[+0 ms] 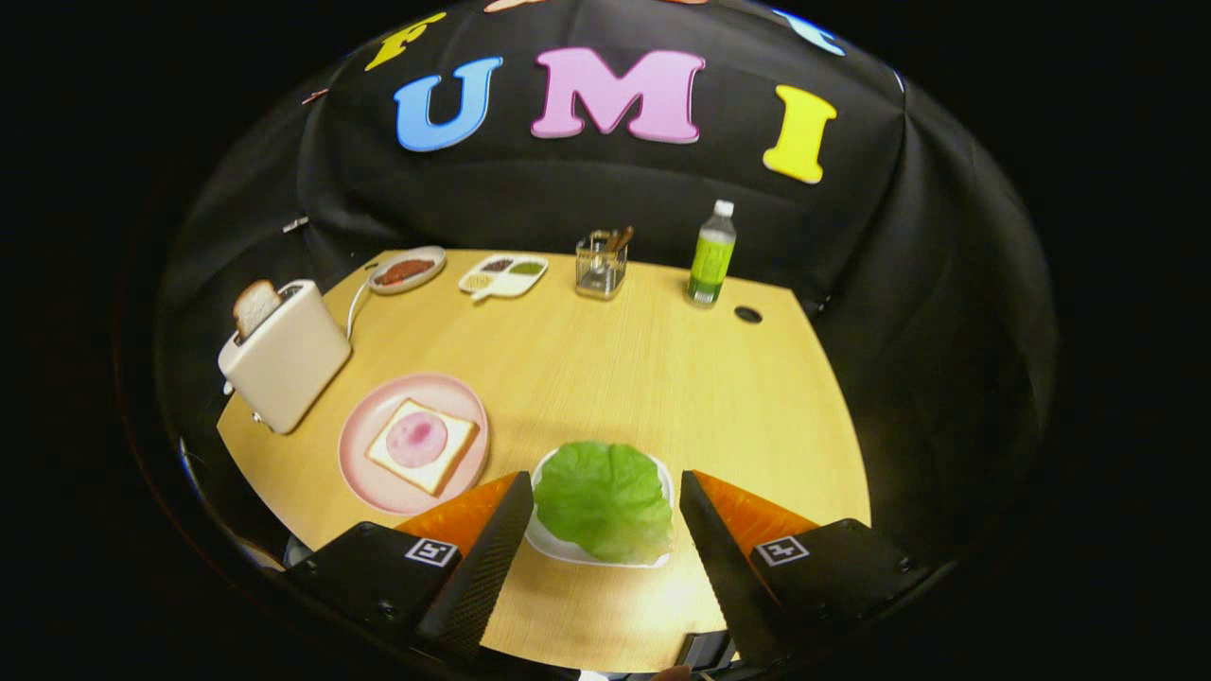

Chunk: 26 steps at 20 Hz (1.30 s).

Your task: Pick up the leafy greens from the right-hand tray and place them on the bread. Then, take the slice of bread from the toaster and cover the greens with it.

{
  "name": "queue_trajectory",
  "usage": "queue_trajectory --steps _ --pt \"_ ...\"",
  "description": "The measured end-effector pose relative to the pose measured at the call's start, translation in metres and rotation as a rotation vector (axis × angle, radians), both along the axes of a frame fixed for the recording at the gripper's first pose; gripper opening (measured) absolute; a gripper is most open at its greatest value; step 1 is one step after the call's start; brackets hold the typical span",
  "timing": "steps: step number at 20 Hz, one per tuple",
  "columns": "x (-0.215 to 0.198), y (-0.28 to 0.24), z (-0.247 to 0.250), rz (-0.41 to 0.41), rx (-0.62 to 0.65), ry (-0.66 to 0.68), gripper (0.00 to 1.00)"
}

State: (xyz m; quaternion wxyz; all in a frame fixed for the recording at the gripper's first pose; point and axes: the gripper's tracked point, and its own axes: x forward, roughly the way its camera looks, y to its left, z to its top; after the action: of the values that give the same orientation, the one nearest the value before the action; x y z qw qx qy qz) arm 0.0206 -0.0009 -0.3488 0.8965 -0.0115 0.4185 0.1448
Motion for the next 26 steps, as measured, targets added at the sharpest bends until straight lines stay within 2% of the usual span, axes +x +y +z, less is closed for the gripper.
queue_trajectory --steps 4,9,13,15,16,18,19,20,21,26 --pt "0.011 0.002 -0.052 0.048 -0.032 0.11 0.95" --pt "0.023 0.009 -0.093 0.106 -0.061 0.209 0.84" --pt "0.016 0.01 -0.117 0.147 -0.083 0.306 0.79" --pt "0.016 0.01 -0.116 0.124 -0.062 0.323 0.71" --pt "0.015 0.011 -0.117 0.139 -0.068 0.319 0.7" --pt "0.013 0.014 -0.115 0.186 -0.078 0.314 0.47" --pt "0.011 0.014 -0.115 0.192 -0.083 0.316 0.22" --pt "0.011 0.012 -0.114 0.192 -0.092 0.317 0.16" --pt "0.01 0.012 -0.112 0.194 -0.1 0.312 0.1" --pt "0.009 0.015 -0.076 0.167 -0.041 0.271 0.07"
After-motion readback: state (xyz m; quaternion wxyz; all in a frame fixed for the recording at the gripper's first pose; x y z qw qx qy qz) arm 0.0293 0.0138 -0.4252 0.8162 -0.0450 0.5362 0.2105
